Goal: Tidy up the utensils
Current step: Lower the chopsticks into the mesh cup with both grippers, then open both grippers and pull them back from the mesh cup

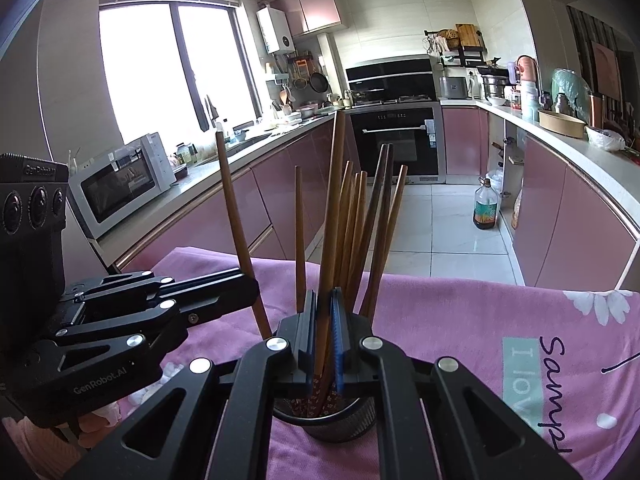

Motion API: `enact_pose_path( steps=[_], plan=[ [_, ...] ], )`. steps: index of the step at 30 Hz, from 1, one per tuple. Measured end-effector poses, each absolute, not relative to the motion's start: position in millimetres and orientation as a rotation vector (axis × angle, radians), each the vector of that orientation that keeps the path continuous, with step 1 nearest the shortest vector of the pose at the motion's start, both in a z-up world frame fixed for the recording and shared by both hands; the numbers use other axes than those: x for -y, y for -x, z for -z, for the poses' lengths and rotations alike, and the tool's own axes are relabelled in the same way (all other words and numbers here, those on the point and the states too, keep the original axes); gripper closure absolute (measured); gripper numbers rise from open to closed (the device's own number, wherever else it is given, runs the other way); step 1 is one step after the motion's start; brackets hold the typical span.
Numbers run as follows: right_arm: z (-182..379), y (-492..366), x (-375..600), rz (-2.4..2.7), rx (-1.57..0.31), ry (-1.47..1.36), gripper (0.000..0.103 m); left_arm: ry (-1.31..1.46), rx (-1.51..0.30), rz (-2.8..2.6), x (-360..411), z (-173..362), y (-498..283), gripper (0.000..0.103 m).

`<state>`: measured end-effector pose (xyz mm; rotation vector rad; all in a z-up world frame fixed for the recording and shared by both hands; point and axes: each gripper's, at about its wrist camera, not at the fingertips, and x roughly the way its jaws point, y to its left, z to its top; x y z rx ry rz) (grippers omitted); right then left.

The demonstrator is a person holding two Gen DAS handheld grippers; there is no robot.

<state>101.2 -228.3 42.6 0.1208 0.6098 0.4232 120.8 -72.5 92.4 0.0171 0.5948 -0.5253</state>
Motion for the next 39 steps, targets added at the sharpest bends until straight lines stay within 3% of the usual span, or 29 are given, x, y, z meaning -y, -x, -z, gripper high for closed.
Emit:
enact_pose_path(
  steps=[28, 31, 35, 37, 38, 39],
  plan=[
    [-31, -115, 225, -0.385, -0.642, -0.132, 0.095, 0.006, -0.669, 0.472, 70, -51, -159, 0.094],
    [-31, -113, 226, -0.388, -0.639, -0.135, 0.094, 0.004, -0.658, 0.46, 67, -48, -157, 0.08],
    [-33, -102, 228, -0.382, -0.613, -0.126, 0.076, 0.009, -0.618, 0.435, 58, -43, -144, 0.058],
    [-33, -92, 228, -0.376, -0.594, -0.114, 0.07, 0.009, -0.591, 0.411, 52, -41, -137, 0.04],
    [-33, -86, 228, -0.369, -0.578, -0.104, 0.059, 0.008, -0.574, 0.392, 49, -40, -132, 0.035],
    [-33, -82, 228, -0.361, -0.564, -0.097, 0.043, 0.013, -0.556, 0.375, 44, -39, -126, 0.023]
  ],
)
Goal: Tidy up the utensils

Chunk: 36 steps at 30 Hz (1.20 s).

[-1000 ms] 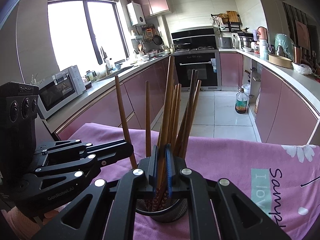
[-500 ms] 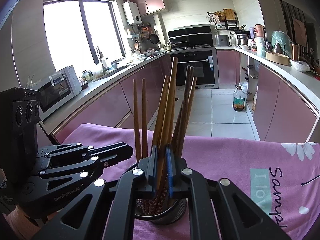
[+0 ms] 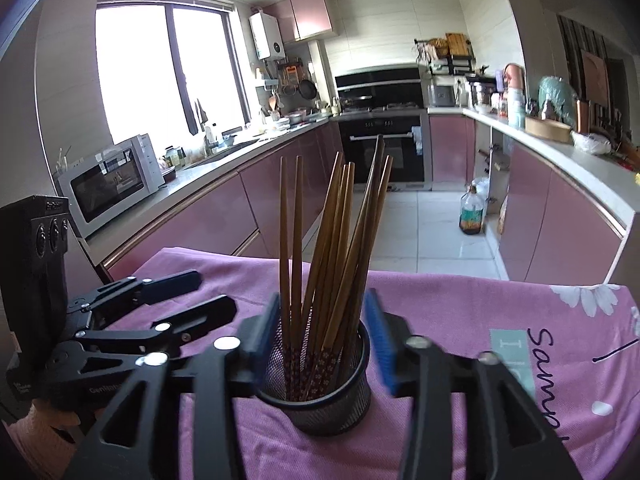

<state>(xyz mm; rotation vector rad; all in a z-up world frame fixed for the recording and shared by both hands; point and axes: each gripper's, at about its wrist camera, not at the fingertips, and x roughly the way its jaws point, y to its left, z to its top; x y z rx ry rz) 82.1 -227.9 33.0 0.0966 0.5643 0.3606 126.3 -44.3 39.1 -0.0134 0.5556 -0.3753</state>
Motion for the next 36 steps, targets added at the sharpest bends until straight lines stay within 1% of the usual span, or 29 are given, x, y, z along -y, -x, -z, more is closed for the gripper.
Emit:
enact_pose_path(
  steps=[1, 2, 3, 5, 8, 19, 29, 36],
  plan=[
    [-32, -73, 228, -0.344, -0.539, -0.082, 0.037, 0.019, -0.542, 0.365, 40, -38, -122, 0.015],
    [-31, -69, 227, -0.335, -0.527, -0.075, 0.027, 0.022, -0.517, 0.34, 35, -37, -115, 0.012],
    [-29, -63, 227, -0.32, -0.513, -0.065, 0.018, 0.022, -0.497, 0.324, 31, -36, -109, 0.005],
    [-24, -50, 225, -0.299, -0.492, -0.048, 0.016, 0.026, -0.467, 0.302, 22, -34, -98, 0.005],
    [-19, -36, 221, -0.274, -0.464, -0.022, 0.006, 0.026, -0.431, 0.267, 7, -29, -83, 0.005],
    [-13, 15, 213, -0.179, -0.323, 0.008, 0.007, 0.038, -0.311, 0.14, -25, -22, -24, 0.005],
    [-5, 35, 209, -0.171, -0.294, -0.019, 0.007, 0.03, -0.239, 0.104, -30, -23, 16, 0.005],
    [-4, 43, 212, -0.157, -0.28, -0.028, 0.007, 0.025, -0.217, 0.089, -32, -24, 27, 0.005]
  ],
)
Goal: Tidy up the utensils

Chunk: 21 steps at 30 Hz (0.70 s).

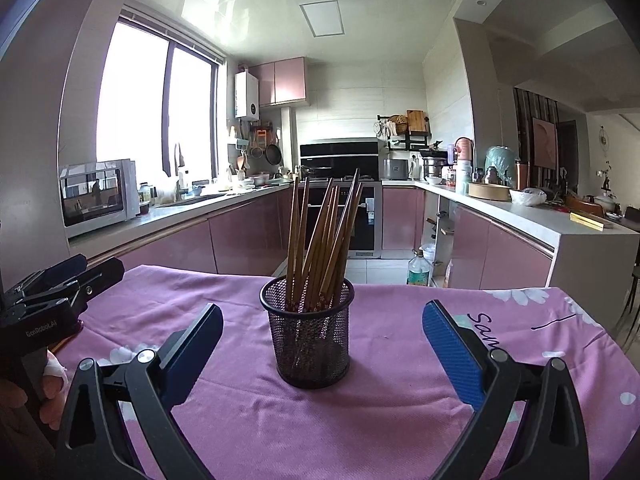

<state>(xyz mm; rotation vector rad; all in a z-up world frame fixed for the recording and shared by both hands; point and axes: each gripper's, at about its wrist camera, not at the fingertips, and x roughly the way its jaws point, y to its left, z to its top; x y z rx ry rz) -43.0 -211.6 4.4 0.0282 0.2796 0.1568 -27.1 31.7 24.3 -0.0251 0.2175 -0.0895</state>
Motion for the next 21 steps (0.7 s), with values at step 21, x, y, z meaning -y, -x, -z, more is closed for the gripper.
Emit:
enact_pose_path(
  steps=[21],
  plan=[
    [-6.5, 50.8, 213.6, -0.153, -0.256, -0.03, 0.007, 0.012, -0.198, 0.081, -27.4, -26.7, 36.0, 0.005]
  ],
)
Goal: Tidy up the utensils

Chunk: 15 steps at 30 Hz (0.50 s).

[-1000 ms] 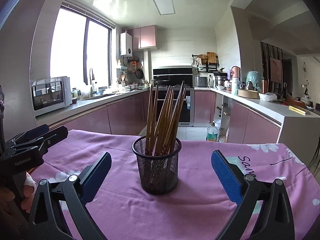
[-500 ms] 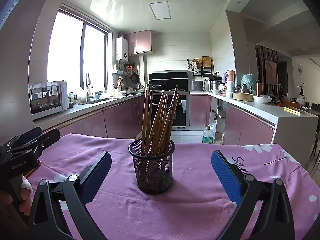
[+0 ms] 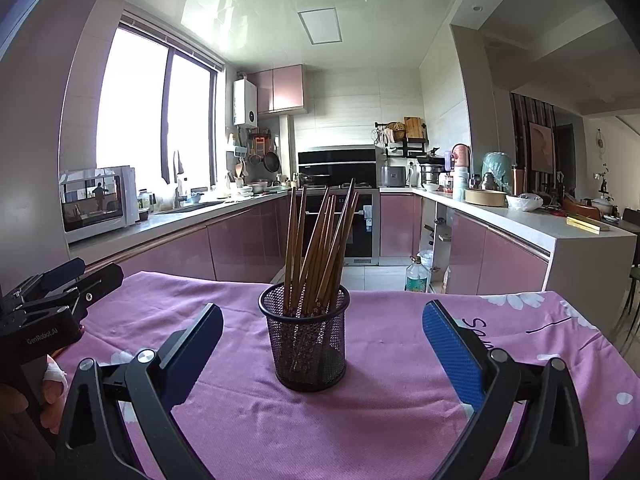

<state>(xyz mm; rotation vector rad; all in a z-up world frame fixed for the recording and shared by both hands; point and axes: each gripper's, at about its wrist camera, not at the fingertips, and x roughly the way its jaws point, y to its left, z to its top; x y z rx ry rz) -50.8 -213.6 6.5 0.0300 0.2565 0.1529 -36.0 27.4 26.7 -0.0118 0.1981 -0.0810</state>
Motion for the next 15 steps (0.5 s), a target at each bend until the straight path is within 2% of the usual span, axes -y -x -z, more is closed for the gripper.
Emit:
enact_pose_path(
  steps=[15],
  plan=[
    [-7.1, 48.8, 212.4, -0.157, -0.257, -0.032, 0.007, 0.012, -0.197, 0.081, -27.0, -27.1, 35.5, 0.005]
  ],
)
